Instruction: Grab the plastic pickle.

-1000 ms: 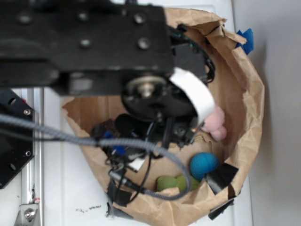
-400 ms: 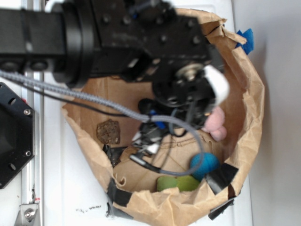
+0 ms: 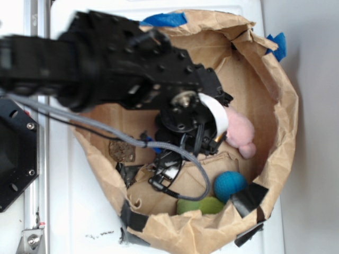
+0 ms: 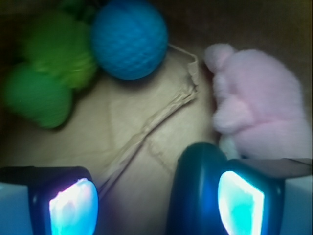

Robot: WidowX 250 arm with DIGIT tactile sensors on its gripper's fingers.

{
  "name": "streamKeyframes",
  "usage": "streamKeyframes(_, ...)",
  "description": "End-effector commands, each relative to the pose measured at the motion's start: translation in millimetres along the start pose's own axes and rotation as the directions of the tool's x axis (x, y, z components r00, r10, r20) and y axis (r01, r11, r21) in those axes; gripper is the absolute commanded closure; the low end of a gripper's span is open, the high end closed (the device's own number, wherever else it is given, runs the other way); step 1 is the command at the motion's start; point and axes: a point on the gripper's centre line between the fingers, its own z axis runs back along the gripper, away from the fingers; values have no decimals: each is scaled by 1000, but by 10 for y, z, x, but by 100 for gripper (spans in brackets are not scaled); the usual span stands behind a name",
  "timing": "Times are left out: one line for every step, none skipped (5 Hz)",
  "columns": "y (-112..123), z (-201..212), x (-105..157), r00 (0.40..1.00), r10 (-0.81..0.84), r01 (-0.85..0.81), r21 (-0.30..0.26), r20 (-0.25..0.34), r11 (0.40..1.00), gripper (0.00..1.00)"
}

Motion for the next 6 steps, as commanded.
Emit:
streamKeyframes(20, -69, 116, 999, 45, -45, 14, -5, 999, 0)
streamKeyframes(-8, -68, 110, 1000, 31, -31, 21, -3, 999, 0)
streamKeyframes(-28, -53, 112, 1000, 22, -22, 32, 4, 999, 4)
streamKeyframes(-24, -45, 110, 1000, 24, -24, 28, 10, 999, 100)
streamKeyframes(-24, -48, 111, 1000, 24, -24, 30, 6, 999, 100)
streamKeyframes(-21, -45, 115, 1000, 25, -25, 28, 6, 999, 100)
